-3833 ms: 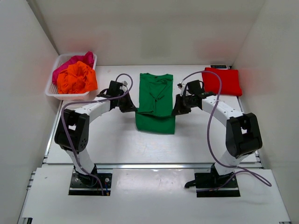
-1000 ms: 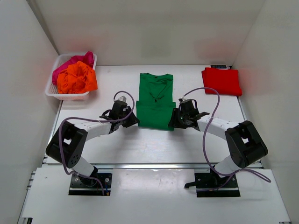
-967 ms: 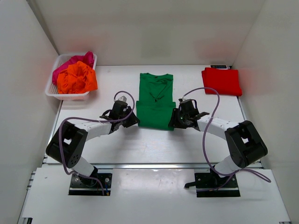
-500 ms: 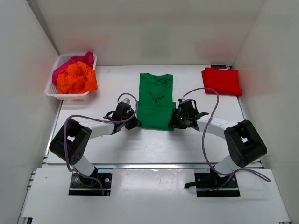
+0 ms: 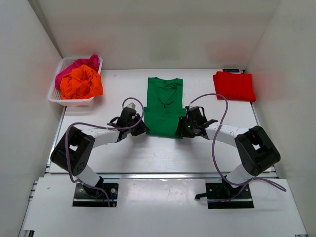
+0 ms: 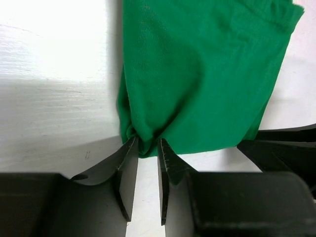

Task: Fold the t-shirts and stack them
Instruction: Fold the folded rectangular tshirt in 1/3 of the way

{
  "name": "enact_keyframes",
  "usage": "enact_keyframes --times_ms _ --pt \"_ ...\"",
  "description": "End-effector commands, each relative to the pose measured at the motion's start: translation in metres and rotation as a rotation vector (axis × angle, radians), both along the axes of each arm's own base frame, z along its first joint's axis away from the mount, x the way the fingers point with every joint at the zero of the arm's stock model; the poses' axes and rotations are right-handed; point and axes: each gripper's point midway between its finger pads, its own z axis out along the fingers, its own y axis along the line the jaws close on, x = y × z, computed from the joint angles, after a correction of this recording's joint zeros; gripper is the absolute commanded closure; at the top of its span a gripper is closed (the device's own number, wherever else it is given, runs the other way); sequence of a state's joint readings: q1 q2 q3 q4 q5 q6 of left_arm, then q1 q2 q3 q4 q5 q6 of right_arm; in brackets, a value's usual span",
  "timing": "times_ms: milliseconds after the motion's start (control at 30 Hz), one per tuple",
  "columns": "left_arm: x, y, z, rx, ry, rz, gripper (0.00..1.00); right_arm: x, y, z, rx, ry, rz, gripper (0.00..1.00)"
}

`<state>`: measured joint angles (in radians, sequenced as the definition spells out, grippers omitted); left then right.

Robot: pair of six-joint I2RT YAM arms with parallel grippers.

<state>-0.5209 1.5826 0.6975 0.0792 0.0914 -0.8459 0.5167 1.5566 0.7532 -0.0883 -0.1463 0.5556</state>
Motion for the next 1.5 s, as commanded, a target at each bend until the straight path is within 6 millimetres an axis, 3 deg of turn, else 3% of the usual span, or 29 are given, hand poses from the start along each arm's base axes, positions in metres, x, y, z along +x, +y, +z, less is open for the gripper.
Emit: enact_keyframes --times_ms 0,200,567,733,767,833,867,900,933,1000,1133,1200,1467 --pt "0.01 0.005 0.024 -0.023 -0.078 0.024 0.67 0.005 0.005 0.004 0.016 -0.026 0.0 0.61" --pt "0.011 0.011 0.02 -0.004 -0.068 0.04 0.67 0.008 0.004 0.006 0.018 -0.037 0.003 0.61" --pt "0.003 -0.004 0.008 0.007 -0.027 -0.009 0.75 0.008 0.003 0.005 0.011 -0.035 0.003 0.61" --pt "-0.002 0.0 0.002 0.02 -0.019 -0.006 0.78 0.001 0.007 0.005 0.021 -0.02 0.012 0.61" --pt "-0.004 0.001 0.001 0.016 -0.015 -0.002 0.83 0.0 0.006 0.003 0.016 -0.016 0.01 0.63" --pt "-0.002 0.003 0.002 0.014 -0.018 0.004 0.98 -0.002 0.007 -0.001 0.024 -0.007 0.026 0.75" --pt "-0.002 0.005 0.001 0.018 -0.016 0.006 1.0 0.0 0.007 0.001 0.02 -0.012 0.021 0.91" --pt "-0.002 0.004 0.003 0.022 -0.019 -0.007 1.0 0.0 0.007 0.001 0.018 -0.011 0.026 1.0" --pt "0.0 0.007 0.006 0.025 -0.019 -0.001 1.0 -0.003 0.003 -0.005 -0.002 0.013 0.03 1.0" --pt "0.001 0.012 0.01 0.025 -0.023 -0.004 1.0 -0.002 0.005 0.002 0.006 -0.005 0.048 1.0" --pt "0.003 0.022 0.016 0.041 -0.038 -0.002 1.0 0.002 -0.012 0.003 -0.016 -0.006 0.038 1.0" --pt "0.002 0.03 0.013 0.059 -0.02 0.008 1.0 0.003 -0.016 0.005 -0.015 -0.012 0.037 1.0" --pt "-0.013 0.031 -0.007 0.072 0.05 -0.043 1.0 -0.003 -0.03 -0.001 -0.023 0.012 0.069 1.0"
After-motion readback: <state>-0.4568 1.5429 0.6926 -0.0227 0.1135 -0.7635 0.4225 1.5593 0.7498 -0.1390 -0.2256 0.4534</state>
